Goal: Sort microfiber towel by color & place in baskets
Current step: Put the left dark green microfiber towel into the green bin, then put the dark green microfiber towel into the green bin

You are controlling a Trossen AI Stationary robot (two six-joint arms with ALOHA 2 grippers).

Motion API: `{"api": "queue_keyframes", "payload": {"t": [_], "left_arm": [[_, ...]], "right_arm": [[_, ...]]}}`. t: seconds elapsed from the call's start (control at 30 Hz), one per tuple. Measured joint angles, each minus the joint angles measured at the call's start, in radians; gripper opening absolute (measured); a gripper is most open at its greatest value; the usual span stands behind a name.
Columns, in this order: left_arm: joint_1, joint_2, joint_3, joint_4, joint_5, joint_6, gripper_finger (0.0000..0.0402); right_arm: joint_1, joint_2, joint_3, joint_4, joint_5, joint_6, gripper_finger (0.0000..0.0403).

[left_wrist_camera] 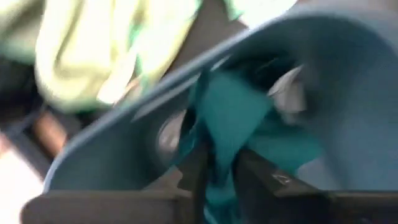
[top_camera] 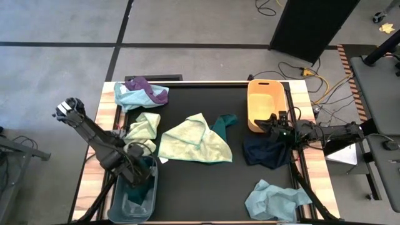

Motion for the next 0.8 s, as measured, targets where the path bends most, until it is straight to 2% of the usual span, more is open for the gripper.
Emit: {"api": "queue_keyframes", "payload": {"t": [0.1,0.3,0.4,0.47,0.53,0.67,0.73,0.8], "left_arm": [[-0.002,0.005,0.000,-0.007,0.087,-0.027,0.0105],[-0.001,-0.017,0.109,-0.037,0.092,0.008,0.0168],[0.000,-0.030,0.193,-0.096,0.139,0.022,0.0191],[0.000,-0.037,0.252,-0.131,0.125,0.018,0.0201],[0.002,-0.038,0.310,-0.141,0.014,0.028,0.0207],[0.027,-0.037,0.381,-0.084,-0.407,0.091,0.0212],[0.087,-0.037,0.384,-0.066,-0.500,0.115,0.0212],[0.180,-0.028,0.371,-0.027,-0.514,0.167,0.0213]], "right_arm": [[0.000,0.000,0.000,0.010,-0.003,0.008,0.0044],[0.000,0.051,0.058,0.049,-0.003,-0.009,0.0107],[0.000,0.123,0.122,0.052,-0.008,-0.080,0.0131],[0.000,0.194,0.173,0.053,-0.007,-0.136,0.0142],[0.000,0.278,0.225,0.053,-0.007,-0.189,0.0149],[0.002,0.476,0.331,0.053,-0.048,-0.237,0.0152],[0.003,0.577,0.383,0.053,-0.086,-0.239,0.0151],[0.006,0.673,0.433,0.052,-0.110,-0.243,0.0149]]}}
